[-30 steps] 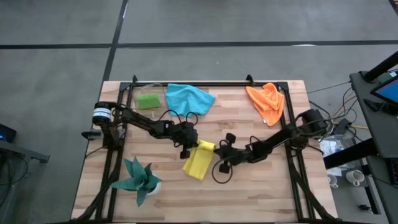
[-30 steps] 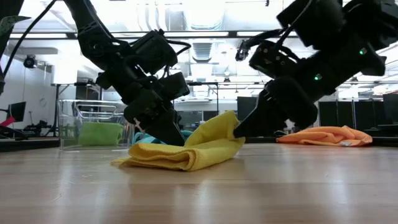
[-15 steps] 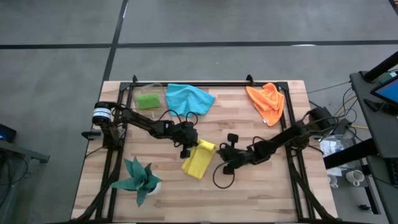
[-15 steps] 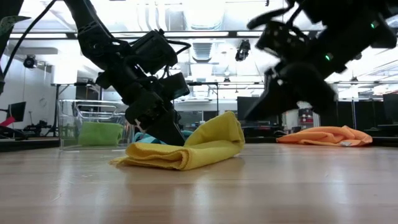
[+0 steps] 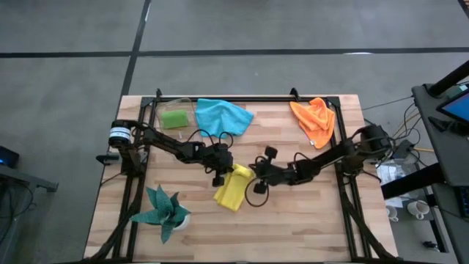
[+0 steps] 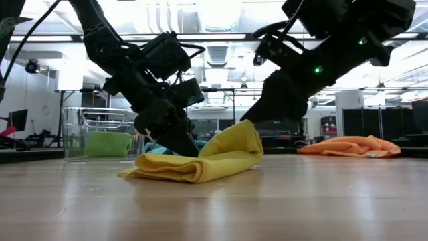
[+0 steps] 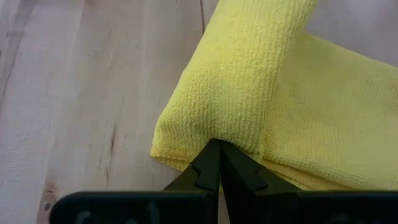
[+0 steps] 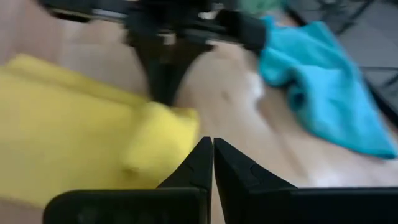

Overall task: Roll microfiber towels into tight, uniform cylinder then place into a basket
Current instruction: Roll the yellow microfiber towel

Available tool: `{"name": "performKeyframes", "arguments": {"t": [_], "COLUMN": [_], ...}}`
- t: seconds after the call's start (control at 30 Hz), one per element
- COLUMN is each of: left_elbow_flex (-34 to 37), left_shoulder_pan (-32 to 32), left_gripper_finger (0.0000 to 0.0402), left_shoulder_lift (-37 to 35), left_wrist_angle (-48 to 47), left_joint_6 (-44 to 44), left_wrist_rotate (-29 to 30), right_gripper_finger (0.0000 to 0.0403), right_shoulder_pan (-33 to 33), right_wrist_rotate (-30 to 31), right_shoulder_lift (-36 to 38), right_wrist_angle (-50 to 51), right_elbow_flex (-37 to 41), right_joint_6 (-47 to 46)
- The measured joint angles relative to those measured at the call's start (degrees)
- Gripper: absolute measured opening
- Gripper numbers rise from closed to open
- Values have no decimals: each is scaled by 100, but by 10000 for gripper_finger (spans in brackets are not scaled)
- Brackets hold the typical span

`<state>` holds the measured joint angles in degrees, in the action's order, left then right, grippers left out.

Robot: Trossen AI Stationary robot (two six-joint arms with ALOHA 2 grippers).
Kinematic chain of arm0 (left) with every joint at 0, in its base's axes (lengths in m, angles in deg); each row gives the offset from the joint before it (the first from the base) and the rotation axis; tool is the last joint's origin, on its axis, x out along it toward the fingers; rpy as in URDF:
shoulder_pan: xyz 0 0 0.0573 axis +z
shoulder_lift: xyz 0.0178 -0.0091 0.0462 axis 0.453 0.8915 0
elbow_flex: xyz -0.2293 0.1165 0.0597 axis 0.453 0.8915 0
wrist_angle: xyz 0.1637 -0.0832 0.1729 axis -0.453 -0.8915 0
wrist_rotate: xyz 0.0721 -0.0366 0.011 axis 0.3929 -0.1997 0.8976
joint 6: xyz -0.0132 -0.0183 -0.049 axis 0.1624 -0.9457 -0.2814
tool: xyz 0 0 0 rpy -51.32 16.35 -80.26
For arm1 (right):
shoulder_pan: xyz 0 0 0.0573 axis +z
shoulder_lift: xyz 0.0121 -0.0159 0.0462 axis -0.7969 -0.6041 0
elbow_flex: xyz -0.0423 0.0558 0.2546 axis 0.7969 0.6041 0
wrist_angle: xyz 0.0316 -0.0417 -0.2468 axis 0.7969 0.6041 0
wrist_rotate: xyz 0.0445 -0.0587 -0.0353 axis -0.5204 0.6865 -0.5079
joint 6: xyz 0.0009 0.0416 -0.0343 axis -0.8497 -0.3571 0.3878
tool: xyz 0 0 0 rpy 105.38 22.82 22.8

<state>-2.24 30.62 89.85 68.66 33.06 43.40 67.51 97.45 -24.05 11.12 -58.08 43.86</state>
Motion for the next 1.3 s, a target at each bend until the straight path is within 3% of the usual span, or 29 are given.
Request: {"name": "performKeyframes", "arguments": {"t": [0.6,0.77,0.97,1.17,1.3], "left_elbow_flex": [-17,-24,-93,-73,-51], "left_shoulder_pan": [15,30,37,19,-61], "left_gripper_finger": [0,0,0,0,0], "left_shoulder_lift": [-13,-286,-1195,-1542,-1146], "left_wrist_angle": [-22,-387,-797,-558,78], "left_joint_6": [212,565,846,383,-77], "left_wrist_rotate": [76,511,1189,999,868], "right_gripper_finger": [8,8,8,8,8], "right_shoulder_pan": [194,226,223,225,224], "right_wrist_rotate": [-605,-611,-614,-567,-543], "right_shoulder_lift": [-851,-883,-1033,-1373,-1445], "right_wrist_angle": [-751,-797,-857,-1157,-1141], "right_elbow_flex": [-8,-10,-9,-66,-146], "right_joint_6": [-406,-404,-485,-513,-509]}}
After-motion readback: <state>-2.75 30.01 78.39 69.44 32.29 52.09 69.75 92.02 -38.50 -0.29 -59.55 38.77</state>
